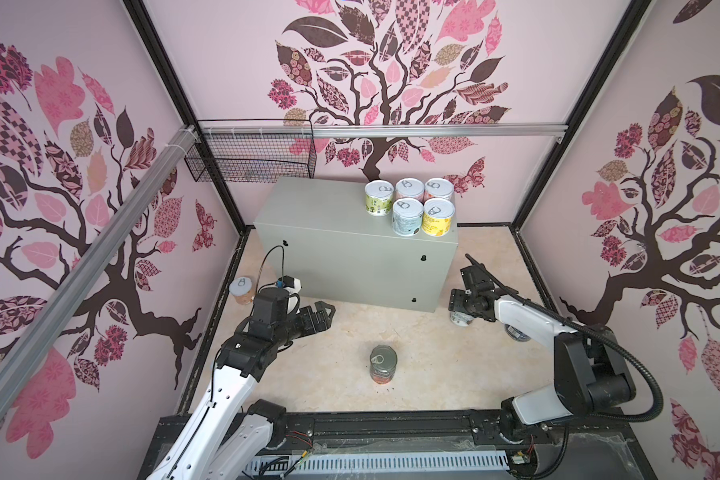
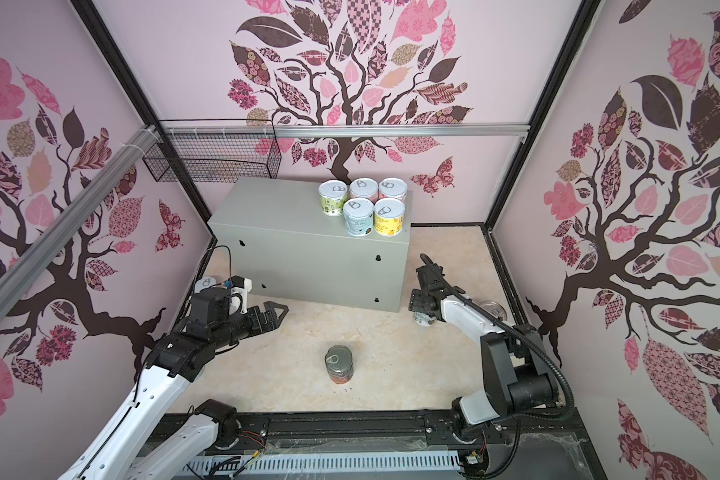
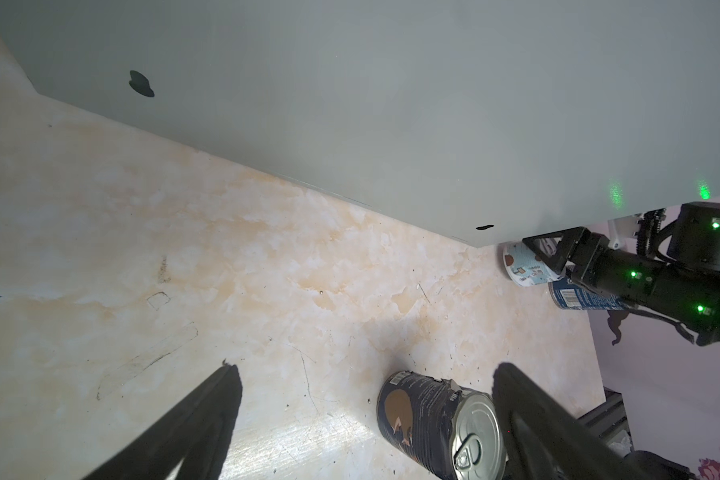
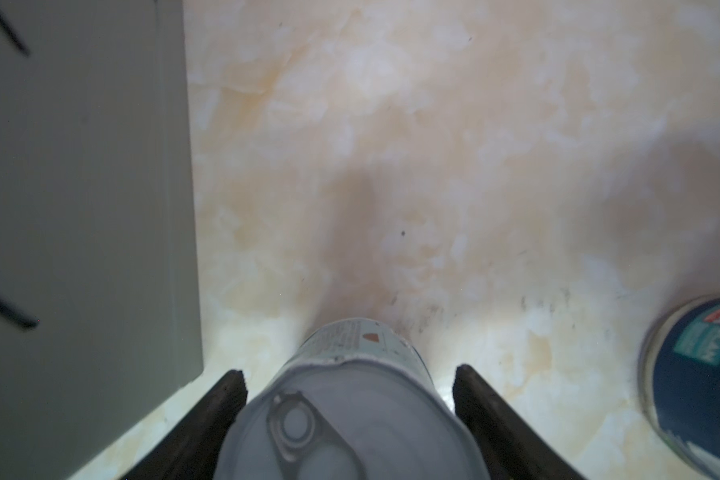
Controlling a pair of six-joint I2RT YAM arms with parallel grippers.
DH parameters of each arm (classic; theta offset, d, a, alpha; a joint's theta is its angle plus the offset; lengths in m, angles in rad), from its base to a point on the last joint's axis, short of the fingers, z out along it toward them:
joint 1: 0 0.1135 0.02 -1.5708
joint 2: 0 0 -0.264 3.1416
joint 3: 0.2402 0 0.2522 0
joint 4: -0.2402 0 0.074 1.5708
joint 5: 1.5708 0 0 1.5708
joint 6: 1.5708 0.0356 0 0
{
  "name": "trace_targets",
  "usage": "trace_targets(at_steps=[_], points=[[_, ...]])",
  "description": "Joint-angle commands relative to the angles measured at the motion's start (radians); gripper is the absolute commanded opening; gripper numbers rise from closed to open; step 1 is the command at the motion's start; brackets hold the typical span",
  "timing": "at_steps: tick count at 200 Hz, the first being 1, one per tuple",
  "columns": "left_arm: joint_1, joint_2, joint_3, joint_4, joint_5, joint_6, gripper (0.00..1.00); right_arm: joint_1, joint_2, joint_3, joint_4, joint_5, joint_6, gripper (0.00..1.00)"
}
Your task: Place and organize the canned foods onto the counter
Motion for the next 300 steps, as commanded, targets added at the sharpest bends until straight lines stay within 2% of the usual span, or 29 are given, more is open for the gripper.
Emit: trace_targets(at_steps=[1, 64, 101, 134, 162, 192, 214, 241, 270, 300], points=[[0.002, -0.014, -0.012, -0.012, -0.036, 0.034, 0.98, 0.066, -0.108, -0.035, -0.020, 0.011, 0.042, 0.60], [-0.060, 0.001, 0.000, -0.013, -0.015, 0.062, 0.98, 0.345, -0.179, -0.089, -0.087, 0.077, 0.127, 0.63], [-0.070, -0.017, 0.013, -0.020, -0.011, 0.071, 0.98, 0.467, -0.165, -0.065, -0.086, 0.100, 0.175, 0.64], [-0.072, -0.020, 0.051, -0.064, -0.014, 0.106, 0.98, 0.486, -0.152, -0.081, -0.041, 0.054, 0.192, 0.68], [-0.074, -0.043, 0.074, -0.077, 0.032, 0.128, 0.98, 0.489, -0.153, -0.108, -0.018, 0.037, 0.193, 0.77], [-0.098, -0.042, 0.104, -0.092, 0.060, 0.157, 0.98, 0.491, -0.176, -0.144, 0.007, 0.017, 0.198, 0.83], [-0.184, 0.005, 0.159, -0.143, 0.001, 0.192, 0.98, 0.490, -0.206, -0.162, 0.014, 0.004, 0.199, 0.87], [-0.348, 0.053, 0.225, -0.168, -0.113, 0.209, 0.98, 0.491, -0.275, -0.173, -0.001, -0.011, 0.205, 1.00], [-0.510, 0.137, 0.308, -0.209, -0.251, 0.238, 0.98, 0.490, -0.406, -0.176, -0.039, -0.012, 0.211, 1.00], [-0.533, 0.212, 0.354, -0.198, -0.197, 0.250, 0.98, 0.475, -0.567, -0.161, -0.102, 0.016, 0.223, 1.00]])
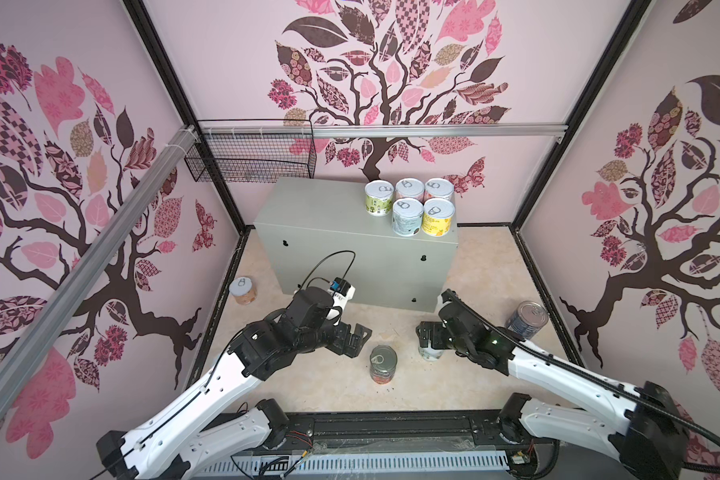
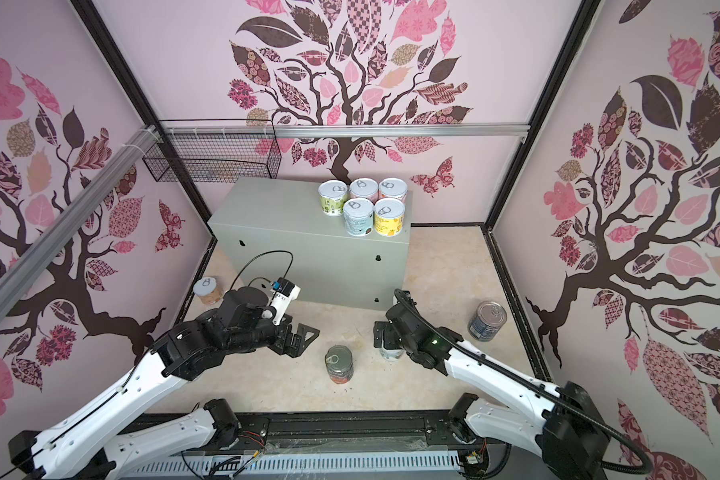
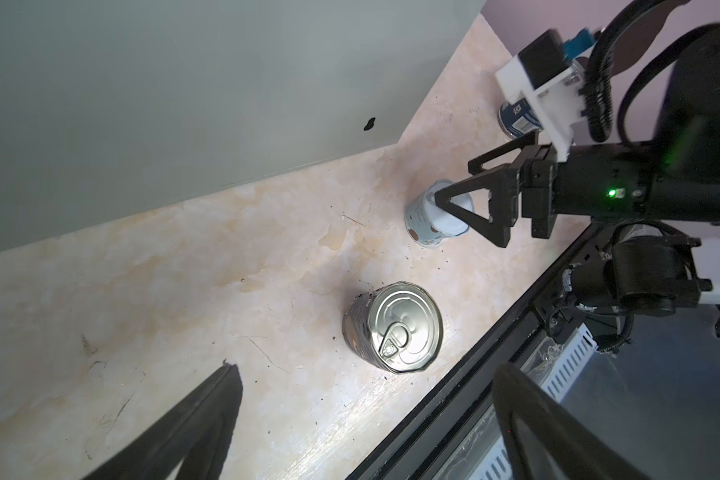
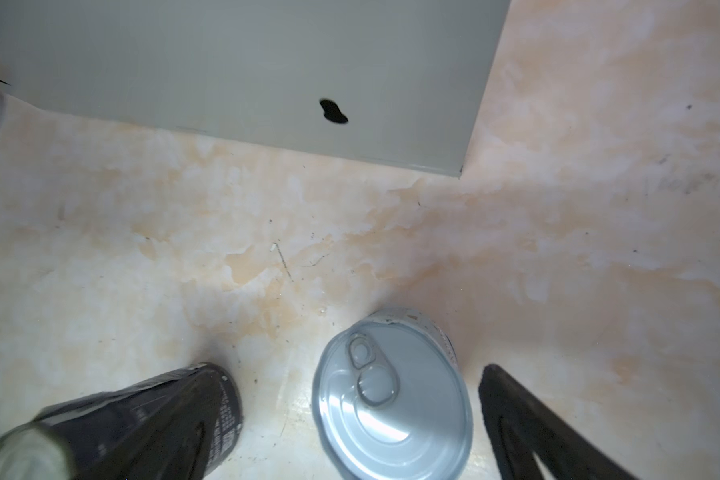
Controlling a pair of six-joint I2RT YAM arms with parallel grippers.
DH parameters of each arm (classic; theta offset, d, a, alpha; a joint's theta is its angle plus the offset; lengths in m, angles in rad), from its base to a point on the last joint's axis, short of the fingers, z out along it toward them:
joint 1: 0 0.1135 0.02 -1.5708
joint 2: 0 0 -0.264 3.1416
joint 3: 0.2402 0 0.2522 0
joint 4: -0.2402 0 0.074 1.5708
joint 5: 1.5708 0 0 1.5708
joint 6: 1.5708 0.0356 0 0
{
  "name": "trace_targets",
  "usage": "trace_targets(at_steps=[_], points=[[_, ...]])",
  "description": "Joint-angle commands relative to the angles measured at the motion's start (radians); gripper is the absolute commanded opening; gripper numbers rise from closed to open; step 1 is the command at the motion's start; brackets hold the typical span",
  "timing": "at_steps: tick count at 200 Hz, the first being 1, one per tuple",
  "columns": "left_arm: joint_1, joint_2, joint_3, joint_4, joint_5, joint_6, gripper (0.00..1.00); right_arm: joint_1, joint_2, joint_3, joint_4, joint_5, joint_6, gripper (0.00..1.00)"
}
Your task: Place and organize the canned foods onto the counter
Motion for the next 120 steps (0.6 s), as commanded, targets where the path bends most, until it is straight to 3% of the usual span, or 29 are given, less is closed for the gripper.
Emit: trace_targets(at_steps=[1, 59, 120], points=[[-0.010, 0.037, 0.057, -0.010, -0.018, 0.032, 0.98, -0.011, -0.117, 0.025, -0.083, 0.023, 0.018, 1.00], [-0.120, 0.203, 0.118, 0.059, -0.079, 0.066, 0.98, -0.268, -0.332, 0.042, -0.190, -0.086, -0.014, 1.00], [-0.165, 0.370, 0.147, 0.177, -0.083, 0.065, 0.98, -0.548, -0.377, -0.008, -0.133, -0.285, -0.003, 1.00]])
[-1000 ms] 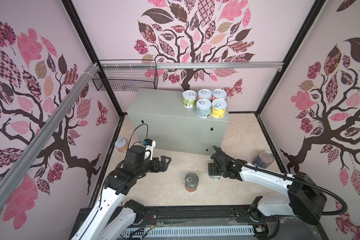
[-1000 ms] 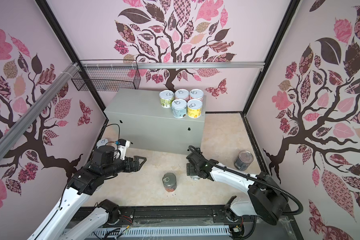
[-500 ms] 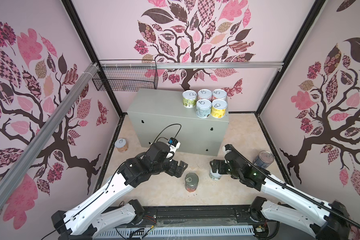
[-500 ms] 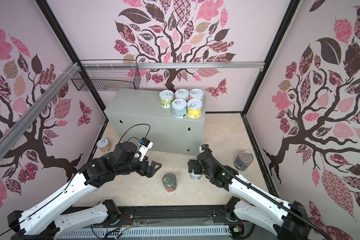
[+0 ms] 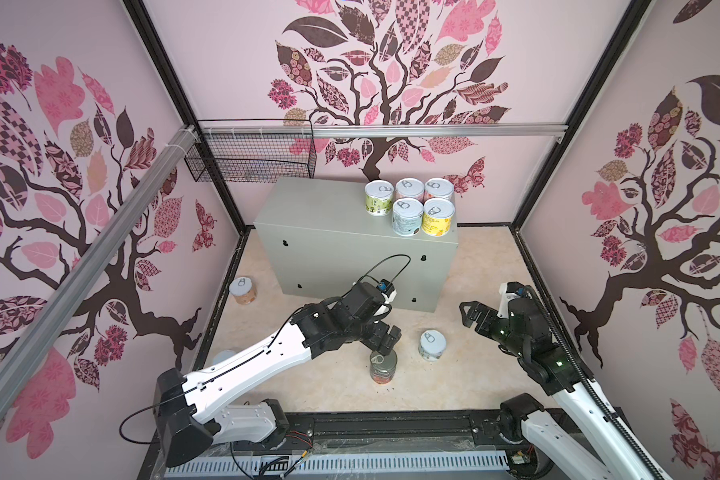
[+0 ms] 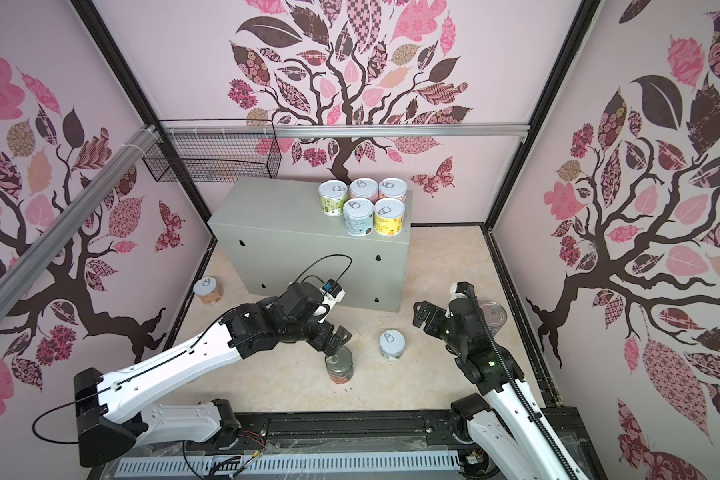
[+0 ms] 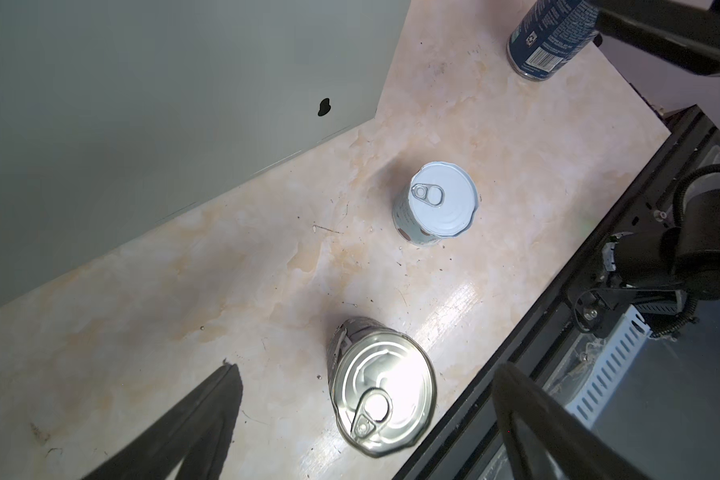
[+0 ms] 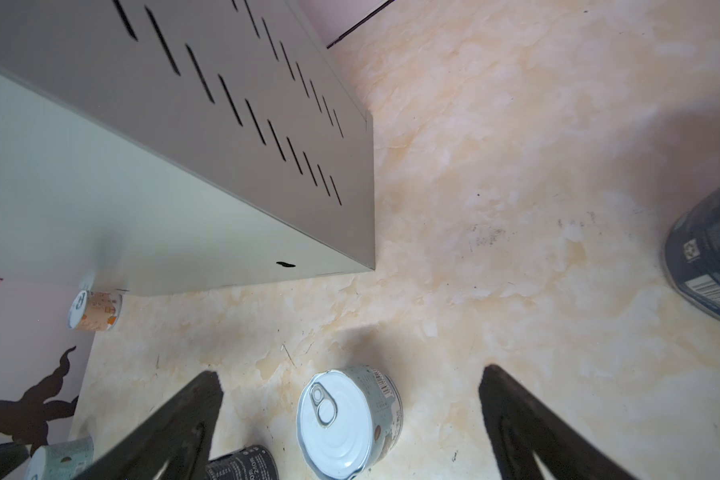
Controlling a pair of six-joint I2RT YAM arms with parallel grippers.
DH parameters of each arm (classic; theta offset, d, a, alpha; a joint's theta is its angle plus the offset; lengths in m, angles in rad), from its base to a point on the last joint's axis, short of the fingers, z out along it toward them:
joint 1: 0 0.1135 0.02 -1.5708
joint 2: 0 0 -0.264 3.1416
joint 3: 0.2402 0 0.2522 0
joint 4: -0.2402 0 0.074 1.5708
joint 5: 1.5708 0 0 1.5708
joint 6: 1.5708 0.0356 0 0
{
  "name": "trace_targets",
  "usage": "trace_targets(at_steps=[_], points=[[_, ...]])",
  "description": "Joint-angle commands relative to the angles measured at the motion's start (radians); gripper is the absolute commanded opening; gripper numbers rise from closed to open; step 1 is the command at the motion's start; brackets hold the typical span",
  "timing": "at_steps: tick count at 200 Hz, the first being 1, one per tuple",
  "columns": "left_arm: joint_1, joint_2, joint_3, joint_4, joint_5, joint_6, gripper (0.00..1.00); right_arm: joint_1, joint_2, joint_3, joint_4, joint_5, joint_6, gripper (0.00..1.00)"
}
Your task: Place and organize the canned foods onto the counter
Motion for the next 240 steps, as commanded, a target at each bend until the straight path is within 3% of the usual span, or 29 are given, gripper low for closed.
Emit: trace_targets(at_steps=[1, 78, 125, 240], points=[[-0.021, 0.048, 0.060, 0.069, -0.015, 0.020, 0.98, -0.071, -0.011, -0.014, 0.009, -0.104, -0.002, 1.00], [-0.042, 0.207, 0.079, 0.175, -0.005, 0.032, 0.98, -0.119, -0.008, -0.148, 0.186, -0.093, 0.105, 1.00], [-0.074, 0.322, 0.119, 0.201, -0.008, 0.043, 0.98, -0.285, 0.017, -0.273, 0.327, -0.233, 0.157, 1.00], [-0.150, 0.594, 0.261, 0.181, -0.059, 0.082, 0.98, -0.289, 0.149, -0.388, 0.530, -0.244, 0.148, 1.00]])
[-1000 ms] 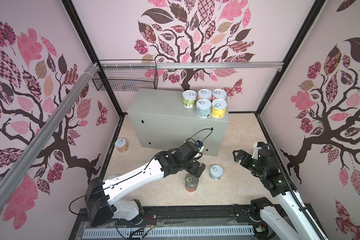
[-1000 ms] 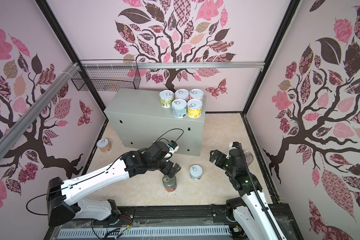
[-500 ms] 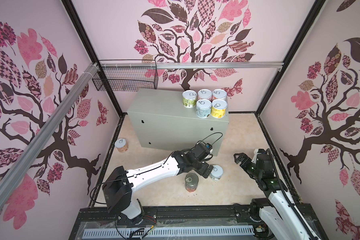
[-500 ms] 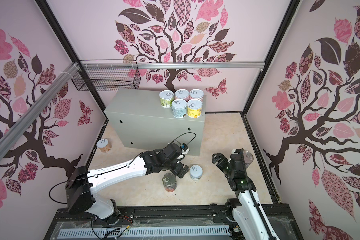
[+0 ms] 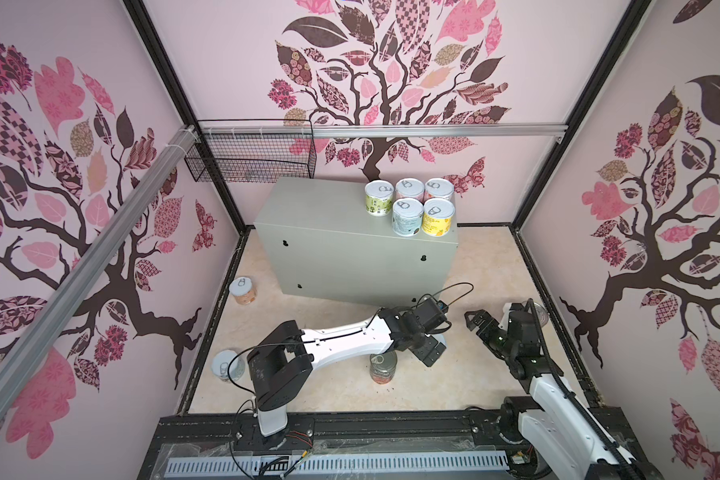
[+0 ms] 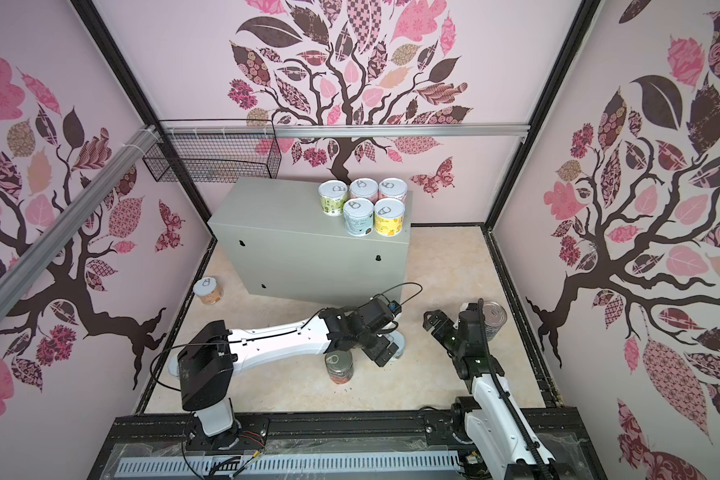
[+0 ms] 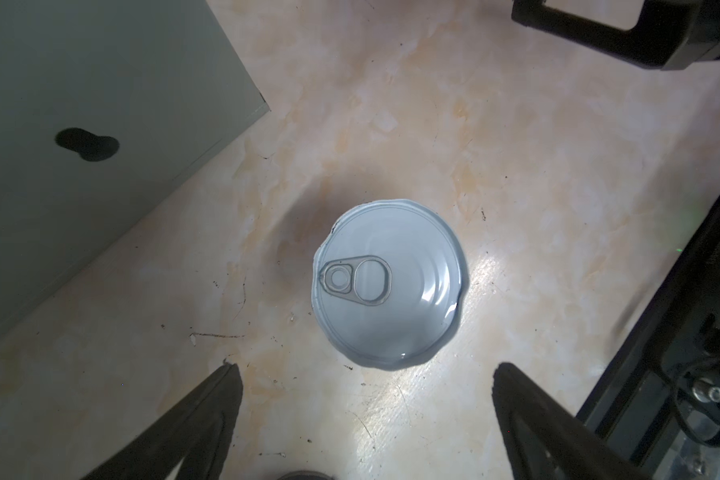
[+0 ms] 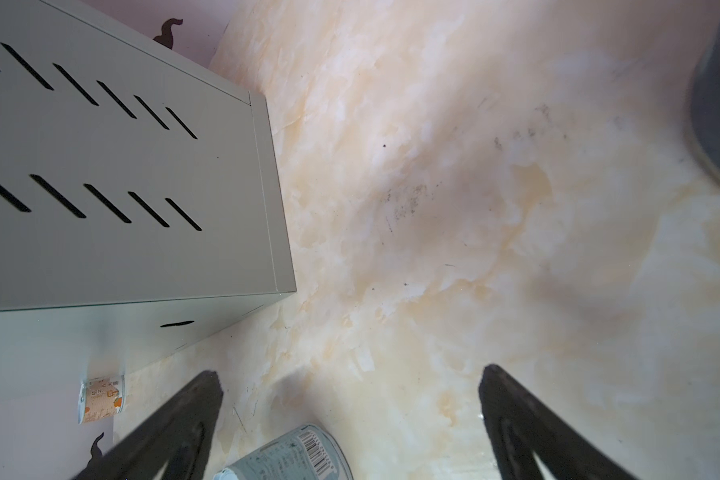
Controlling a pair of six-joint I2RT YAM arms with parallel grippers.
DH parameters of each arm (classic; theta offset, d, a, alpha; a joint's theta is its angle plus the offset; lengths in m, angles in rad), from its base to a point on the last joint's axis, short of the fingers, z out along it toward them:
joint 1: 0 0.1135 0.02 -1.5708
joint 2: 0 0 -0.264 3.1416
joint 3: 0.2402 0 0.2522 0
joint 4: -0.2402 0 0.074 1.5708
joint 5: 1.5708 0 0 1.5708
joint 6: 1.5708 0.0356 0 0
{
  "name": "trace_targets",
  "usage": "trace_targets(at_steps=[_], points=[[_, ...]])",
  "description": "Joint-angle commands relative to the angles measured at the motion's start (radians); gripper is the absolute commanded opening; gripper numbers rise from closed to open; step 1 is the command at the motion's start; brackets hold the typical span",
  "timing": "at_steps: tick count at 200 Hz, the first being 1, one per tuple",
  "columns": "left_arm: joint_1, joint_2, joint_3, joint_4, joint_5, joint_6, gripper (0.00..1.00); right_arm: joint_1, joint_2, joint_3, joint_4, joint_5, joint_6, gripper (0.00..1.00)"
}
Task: Place and organize the canned foods onto the counter
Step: 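Grasp the light-blue can with the left gripper while the right gripper opens and withdraws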
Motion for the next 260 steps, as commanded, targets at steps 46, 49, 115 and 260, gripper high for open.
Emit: trace_targets(at_steps=[46, 49, 115, 260], points=[[-0.010, 0.109, 0.106, -0.017, -0.010, 0.022, 0.98, 0.000, 0.010, -0.044, 0.090, -0.025, 0.015, 1.00], [-0.010, 0.113, 0.108, -0.017, -0.007, 0.022, 0.98, 0.001, 0.010, -0.044, 0.091, -0.025, 0.016, 1.00], [-0.012, 0.164, 0.144, -0.003, 0.024, 0.015, 0.97, 0.011, 0.021, -0.046, 0.102, -0.028, 0.013, 1.00], [-0.013, 0.225, 0.177, 0.002, 0.018, 0.006, 0.85, 0.026, 0.021, -0.054, 0.117, -0.034, 0.012, 1.00]])
